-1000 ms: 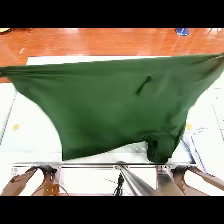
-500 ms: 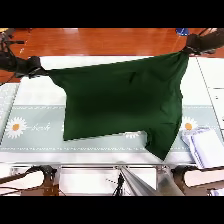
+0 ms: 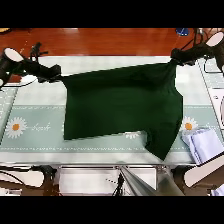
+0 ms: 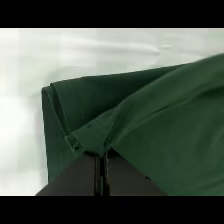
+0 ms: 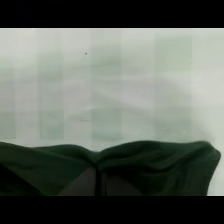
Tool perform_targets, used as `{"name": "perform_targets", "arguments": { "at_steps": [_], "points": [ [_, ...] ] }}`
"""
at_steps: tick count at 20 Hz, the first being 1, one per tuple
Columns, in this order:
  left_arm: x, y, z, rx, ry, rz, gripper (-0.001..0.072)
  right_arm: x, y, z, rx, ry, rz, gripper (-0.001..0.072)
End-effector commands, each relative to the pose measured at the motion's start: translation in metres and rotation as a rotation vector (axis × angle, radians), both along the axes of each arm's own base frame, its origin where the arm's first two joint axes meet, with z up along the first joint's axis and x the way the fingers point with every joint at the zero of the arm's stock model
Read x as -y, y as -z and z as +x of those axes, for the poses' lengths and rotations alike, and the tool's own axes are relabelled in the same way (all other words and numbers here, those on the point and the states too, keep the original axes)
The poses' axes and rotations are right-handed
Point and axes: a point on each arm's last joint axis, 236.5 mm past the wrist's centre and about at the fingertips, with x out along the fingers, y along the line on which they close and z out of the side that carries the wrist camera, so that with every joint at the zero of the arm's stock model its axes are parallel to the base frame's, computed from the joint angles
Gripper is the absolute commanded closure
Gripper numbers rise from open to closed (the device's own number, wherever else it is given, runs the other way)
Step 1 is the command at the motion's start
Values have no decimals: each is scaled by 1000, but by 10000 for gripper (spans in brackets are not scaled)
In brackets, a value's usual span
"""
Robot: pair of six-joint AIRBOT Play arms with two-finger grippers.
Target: Fold the shirts.
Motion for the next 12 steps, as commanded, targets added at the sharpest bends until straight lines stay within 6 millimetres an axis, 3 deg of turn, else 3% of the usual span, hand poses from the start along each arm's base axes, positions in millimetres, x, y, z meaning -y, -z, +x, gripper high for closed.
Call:
{"name": "perform_targets", "arguments": {
  "at_steps": [1,5,8,10,12],
  "points": [
    [7,15,-7,-51,25,-7,685,-2,12,-7,-48,-11,9,694],
    [10,3,-48,-205,118,-45,685,2,7,-55,-208,-74,-1,694],
    [9,-1,-80,-311,201,-49,686,18,9,-99,-369,-116,-91,694],
    [9,-1,-84,-327,210,-45,686,23,12,-118,-448,-131,-116,694],
    [9,0,-84,-330,210,-46,686,26,13,-120,-461,-128,-125,694]
  ]
}}
